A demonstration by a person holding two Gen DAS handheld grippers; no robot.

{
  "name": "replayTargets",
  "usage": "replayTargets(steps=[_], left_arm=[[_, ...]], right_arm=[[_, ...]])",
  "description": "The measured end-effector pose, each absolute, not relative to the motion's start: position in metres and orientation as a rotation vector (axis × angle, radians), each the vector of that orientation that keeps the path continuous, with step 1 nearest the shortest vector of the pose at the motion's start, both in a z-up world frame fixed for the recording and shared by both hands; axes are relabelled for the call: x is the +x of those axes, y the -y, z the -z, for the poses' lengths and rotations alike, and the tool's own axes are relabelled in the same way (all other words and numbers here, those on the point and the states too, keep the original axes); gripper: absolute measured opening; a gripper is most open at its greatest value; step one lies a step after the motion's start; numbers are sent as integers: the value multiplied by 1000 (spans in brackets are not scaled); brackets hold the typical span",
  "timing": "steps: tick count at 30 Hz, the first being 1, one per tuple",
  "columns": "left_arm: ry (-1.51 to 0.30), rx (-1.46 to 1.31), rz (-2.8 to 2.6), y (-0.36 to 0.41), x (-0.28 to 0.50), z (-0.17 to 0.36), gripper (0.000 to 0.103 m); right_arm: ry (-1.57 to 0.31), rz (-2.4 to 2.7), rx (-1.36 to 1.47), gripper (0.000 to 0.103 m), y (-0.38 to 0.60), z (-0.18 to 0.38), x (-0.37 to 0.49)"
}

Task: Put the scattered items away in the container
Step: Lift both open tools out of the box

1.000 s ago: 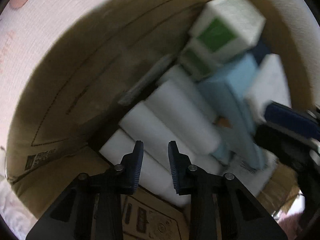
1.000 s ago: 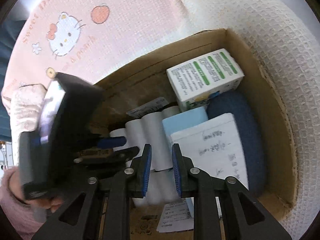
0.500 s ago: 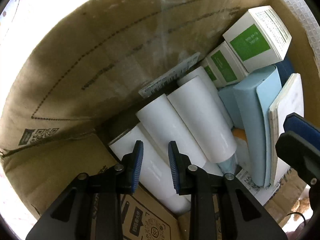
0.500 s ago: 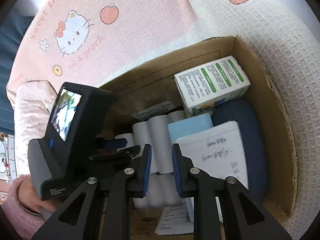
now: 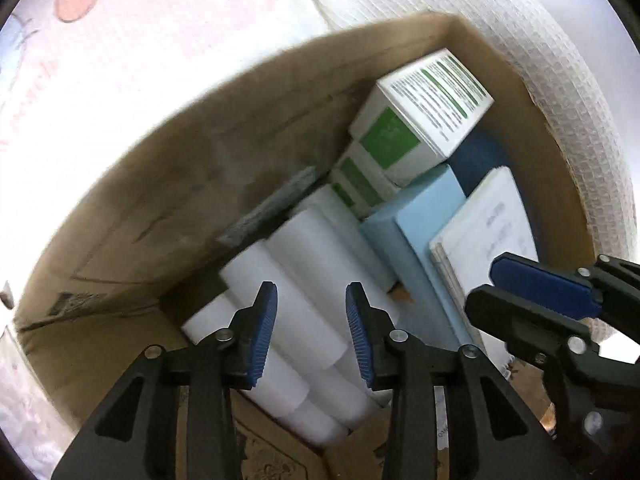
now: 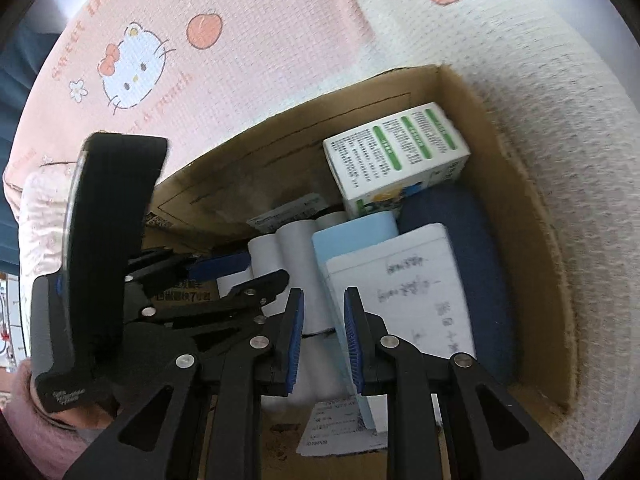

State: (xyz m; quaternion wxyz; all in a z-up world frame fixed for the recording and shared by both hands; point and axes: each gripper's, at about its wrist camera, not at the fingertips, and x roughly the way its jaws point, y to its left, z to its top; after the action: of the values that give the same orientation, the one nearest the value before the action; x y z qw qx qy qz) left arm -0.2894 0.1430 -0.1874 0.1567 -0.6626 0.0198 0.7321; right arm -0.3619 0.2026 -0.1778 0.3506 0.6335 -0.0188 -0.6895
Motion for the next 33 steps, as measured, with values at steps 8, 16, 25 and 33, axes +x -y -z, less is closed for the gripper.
replayTargets(steps=[8, 16, 25, 33], left_arm=[[-129, -2020, -2052, -124, -276, 210, 29], [-139, -1795, -2193, -99, -245, 155, 41], [-54, -1401, -2371, -88, -213, 98, 61], [-37, -1221, -2504, -58, -189, 85, 61]], right_arm=[[34, 1845, 1681, 17, -201, 175, -354], [191, 1946, 1648, 17, -202, 166, -318], [114, 2092, 1538, 17, -212, 120, -278], [95, 2158, 1526, 26, -214, 113, -248]])
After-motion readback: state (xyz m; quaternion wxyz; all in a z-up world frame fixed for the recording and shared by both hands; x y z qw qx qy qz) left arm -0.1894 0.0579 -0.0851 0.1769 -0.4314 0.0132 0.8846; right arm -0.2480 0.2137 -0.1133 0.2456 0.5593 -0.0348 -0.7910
